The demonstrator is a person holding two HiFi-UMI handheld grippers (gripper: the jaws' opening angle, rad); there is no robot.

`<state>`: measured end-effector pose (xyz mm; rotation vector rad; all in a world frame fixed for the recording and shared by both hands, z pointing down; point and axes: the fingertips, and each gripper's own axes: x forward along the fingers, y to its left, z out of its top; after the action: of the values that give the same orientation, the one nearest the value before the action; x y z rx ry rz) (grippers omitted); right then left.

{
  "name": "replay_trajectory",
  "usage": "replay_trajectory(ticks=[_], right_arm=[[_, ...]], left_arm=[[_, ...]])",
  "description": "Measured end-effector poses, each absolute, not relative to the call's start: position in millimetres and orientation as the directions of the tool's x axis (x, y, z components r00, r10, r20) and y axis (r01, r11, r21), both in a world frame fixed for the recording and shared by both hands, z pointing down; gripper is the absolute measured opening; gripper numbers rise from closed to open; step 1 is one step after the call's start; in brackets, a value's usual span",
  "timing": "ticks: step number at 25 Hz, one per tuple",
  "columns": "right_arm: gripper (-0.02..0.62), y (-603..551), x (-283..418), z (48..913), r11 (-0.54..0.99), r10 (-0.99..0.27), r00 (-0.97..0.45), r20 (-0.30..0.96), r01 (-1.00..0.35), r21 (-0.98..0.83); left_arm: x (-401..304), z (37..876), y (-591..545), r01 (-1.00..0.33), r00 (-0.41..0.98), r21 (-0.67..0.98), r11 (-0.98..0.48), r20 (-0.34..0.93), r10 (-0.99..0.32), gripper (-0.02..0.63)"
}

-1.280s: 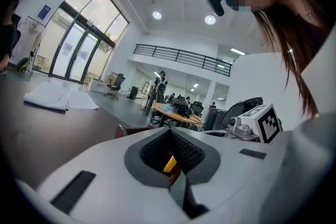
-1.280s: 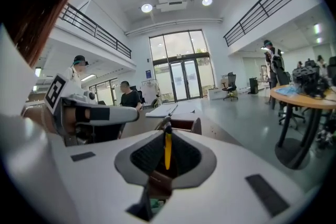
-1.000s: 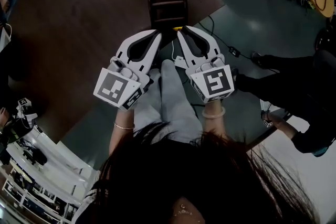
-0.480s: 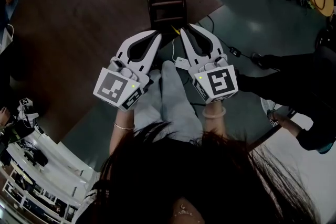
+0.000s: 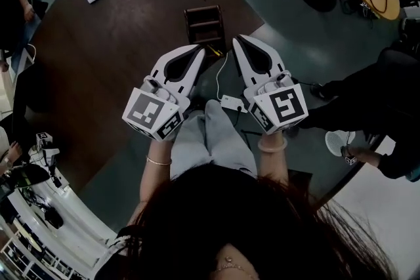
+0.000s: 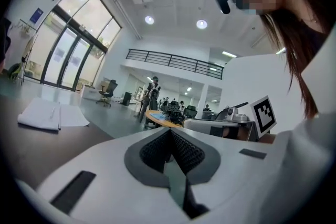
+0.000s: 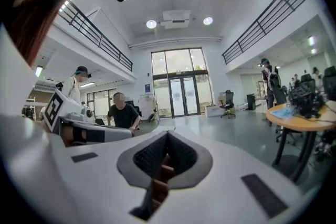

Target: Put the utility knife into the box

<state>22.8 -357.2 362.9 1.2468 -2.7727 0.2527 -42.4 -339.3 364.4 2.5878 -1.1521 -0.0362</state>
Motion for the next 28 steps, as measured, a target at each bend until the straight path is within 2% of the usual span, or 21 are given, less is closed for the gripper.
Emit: replay_trajectory(ticks=[7, 28], right_arm=[[0.015, -344, 32, 309, 0.631, -0.771, -0.634, 0.055, -0.773, -0.065], [0.015, -321, 24, 281, 0.656, -0.754, -0.656, 0.033, -0.755, -0.017]], left_arm=[[-42, 316, -328, -0.710, 0.691, 0.212, -0.671, 0.024, -0.723, -0.003], [-40, 277, -315, -0.682, 0.713, 0.177, -0.709, -0.051, -0.699, -0.003]])
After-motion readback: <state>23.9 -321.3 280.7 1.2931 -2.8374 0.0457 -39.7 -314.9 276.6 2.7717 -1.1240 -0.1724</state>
